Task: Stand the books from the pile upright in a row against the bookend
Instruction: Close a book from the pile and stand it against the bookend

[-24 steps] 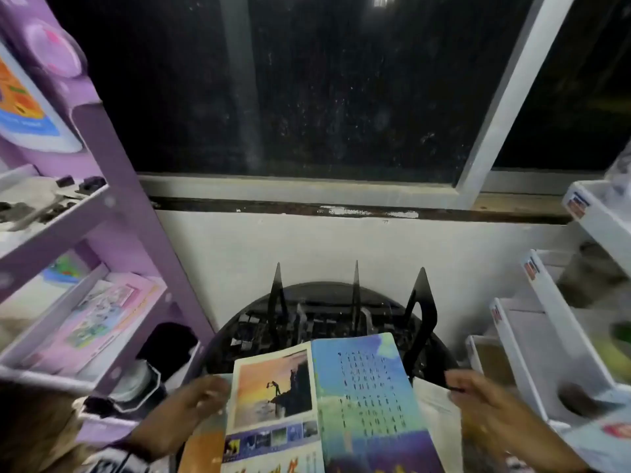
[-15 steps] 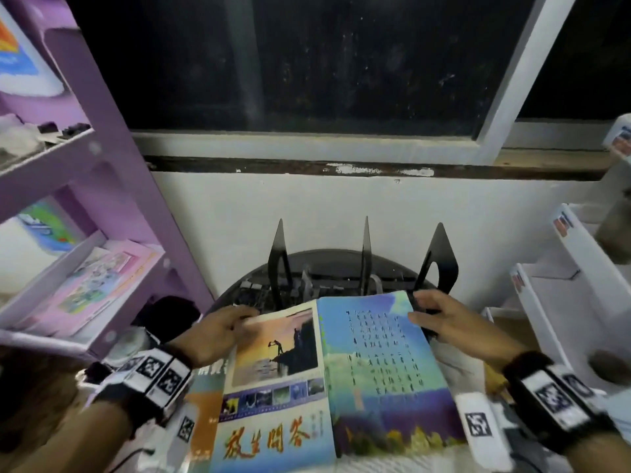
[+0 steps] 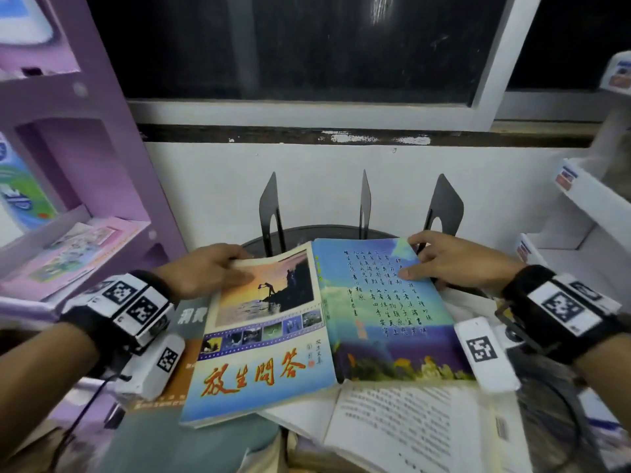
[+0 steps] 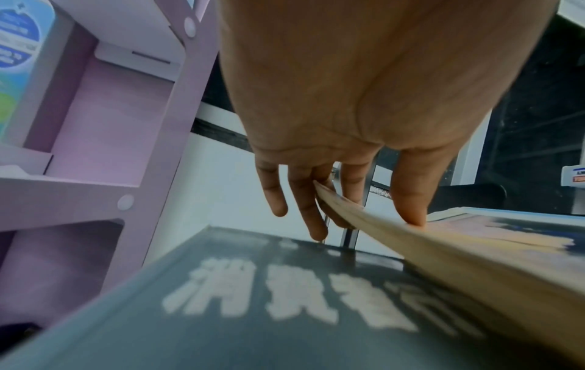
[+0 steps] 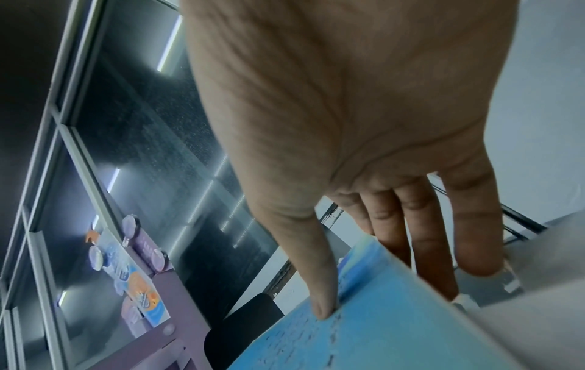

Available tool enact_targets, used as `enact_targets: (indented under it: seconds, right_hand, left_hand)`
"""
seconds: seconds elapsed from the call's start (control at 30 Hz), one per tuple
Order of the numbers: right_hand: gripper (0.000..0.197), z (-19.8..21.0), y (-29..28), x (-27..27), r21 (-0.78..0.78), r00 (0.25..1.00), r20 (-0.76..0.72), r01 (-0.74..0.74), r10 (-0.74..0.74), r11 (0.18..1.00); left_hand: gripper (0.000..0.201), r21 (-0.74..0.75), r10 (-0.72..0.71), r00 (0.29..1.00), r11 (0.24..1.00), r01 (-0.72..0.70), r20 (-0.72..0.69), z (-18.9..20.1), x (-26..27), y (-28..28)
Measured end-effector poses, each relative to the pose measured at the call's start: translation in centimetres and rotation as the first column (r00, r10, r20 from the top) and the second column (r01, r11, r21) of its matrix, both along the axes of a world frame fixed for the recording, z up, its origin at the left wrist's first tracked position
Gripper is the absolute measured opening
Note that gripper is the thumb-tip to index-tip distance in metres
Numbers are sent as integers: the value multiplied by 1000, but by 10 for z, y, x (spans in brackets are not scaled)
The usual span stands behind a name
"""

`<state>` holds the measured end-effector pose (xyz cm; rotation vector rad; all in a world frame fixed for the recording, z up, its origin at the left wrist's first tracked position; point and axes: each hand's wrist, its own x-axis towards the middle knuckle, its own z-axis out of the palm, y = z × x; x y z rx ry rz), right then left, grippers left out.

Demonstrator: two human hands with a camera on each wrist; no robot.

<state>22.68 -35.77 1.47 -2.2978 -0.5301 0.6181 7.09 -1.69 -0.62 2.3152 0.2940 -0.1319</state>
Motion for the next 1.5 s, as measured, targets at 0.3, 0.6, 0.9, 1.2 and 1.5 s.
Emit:
enact_targets:
  seconds: [0.3, 0.6, 0.9, 1.2, 1.5]
  right_hand:
    - [79, 25, -2, -16, -53, 970, 244, 28, -14, 998]
    - [72, 70, -12, -53, 125, 917, 379, 79, -121, 989]
    - [68, 88, -9, -73, 384, 814, 517, 54, -264, 922]
    - [46, 87, 21, -94, 567, 821, 474, -8, -318, 824]
    - [38, 95, 53, -108, 589, 839, 487, -109, -244, 801]
  left_hand:
    - [23, 51, 93, 967, 993, -108, 238, 30, -11, -8]
    - [24, -186, 195, 829, 976, -112, 524, 73, -33, -29]
    - [31, -395, 301, 595, 918, 31, 745, 100, -50, -47]
    - [35, -429, 286, 522, 886, 176, 804, 103, -41, -71]
    - [51, -438, 245, 525, 854, 282, 815, 113, -21, -99]
